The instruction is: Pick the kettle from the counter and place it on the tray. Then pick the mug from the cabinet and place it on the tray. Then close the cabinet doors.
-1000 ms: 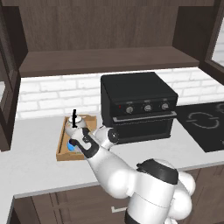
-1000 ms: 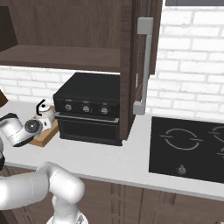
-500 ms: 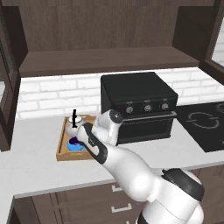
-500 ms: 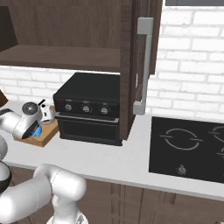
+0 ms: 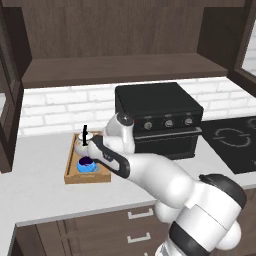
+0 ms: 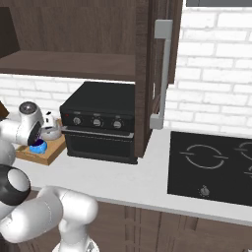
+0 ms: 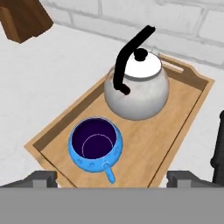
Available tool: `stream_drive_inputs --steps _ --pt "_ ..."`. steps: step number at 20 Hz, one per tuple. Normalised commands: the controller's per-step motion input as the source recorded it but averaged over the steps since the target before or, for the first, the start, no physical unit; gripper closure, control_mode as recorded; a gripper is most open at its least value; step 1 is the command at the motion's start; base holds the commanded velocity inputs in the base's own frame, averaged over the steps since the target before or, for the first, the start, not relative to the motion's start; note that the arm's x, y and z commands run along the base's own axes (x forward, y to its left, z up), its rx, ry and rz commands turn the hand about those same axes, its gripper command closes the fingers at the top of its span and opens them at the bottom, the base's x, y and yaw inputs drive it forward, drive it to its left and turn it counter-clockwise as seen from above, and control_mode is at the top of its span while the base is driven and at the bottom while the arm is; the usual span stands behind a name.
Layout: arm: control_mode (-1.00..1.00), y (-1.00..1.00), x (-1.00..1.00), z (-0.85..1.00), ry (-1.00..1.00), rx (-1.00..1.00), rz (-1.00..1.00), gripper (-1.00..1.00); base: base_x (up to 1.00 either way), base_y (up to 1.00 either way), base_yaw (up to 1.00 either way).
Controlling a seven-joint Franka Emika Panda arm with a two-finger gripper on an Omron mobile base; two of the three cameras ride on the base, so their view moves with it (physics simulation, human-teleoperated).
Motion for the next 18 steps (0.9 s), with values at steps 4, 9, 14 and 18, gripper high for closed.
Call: stream_drive_inputs --steps 4,9,14,18 --pt "-1.0 0.0 -0.04 0.0 0.0 0.0 0.0 -1.0 0.0 0.0 0.0" --pt "-1.0 -0.05 -0.15 0.02 0.0 0.0 -0.01 -1.0 0.0 0.0 0.0" --pt "-1.0 -0.3 -0.31 0.26 0.0 0.0 -0.23 -1.0 0.0 0.0 0.0" --pt "-1.0 -0.28 -0.14 0.5 0.03 0.0 -0.29 -1.0 0.0 0.0 0.0"
